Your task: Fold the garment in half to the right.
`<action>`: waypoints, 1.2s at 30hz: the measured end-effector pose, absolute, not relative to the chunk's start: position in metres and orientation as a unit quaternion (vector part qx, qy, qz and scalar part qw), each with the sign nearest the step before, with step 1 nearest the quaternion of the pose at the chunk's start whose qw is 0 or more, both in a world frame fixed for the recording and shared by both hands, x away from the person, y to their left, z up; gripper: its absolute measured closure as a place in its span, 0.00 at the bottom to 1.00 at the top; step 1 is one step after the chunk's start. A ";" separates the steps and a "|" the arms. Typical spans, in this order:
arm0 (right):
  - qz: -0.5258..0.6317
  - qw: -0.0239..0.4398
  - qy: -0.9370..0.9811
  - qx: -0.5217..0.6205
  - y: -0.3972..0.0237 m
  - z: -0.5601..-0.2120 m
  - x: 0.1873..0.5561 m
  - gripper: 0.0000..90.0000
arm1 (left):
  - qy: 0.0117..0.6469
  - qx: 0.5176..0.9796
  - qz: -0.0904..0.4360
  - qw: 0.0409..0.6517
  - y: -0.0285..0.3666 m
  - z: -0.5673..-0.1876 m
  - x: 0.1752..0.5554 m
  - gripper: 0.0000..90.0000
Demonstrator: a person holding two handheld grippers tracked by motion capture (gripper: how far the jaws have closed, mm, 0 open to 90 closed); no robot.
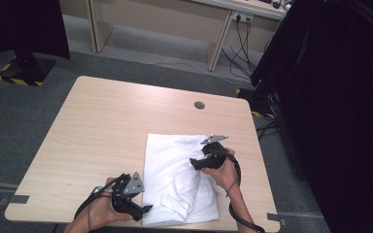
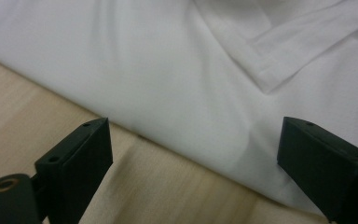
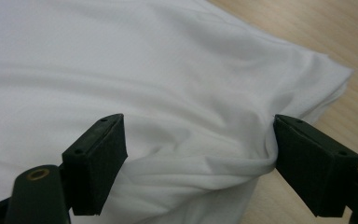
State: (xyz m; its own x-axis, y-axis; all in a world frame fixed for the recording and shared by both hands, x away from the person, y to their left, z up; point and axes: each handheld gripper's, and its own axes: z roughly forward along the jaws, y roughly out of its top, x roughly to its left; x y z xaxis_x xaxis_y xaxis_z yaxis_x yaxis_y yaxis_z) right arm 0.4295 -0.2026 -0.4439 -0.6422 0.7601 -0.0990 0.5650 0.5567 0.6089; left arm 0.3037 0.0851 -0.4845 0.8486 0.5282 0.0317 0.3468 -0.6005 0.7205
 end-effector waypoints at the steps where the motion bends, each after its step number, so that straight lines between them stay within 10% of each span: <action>1: 0.272 0.178 0.865 0.382 -0.201 -0.445 0.428 0.22 | 0.247 0.887 0.119 0.372 0.085 -0.487 0.304 0.10; 36: 0.277 0.173 0.857 0.398 -0.235 -0.460 0.364 0.21 | 0.264 0.879 0.106 0.382 0.088 -0.492 0.307 0.05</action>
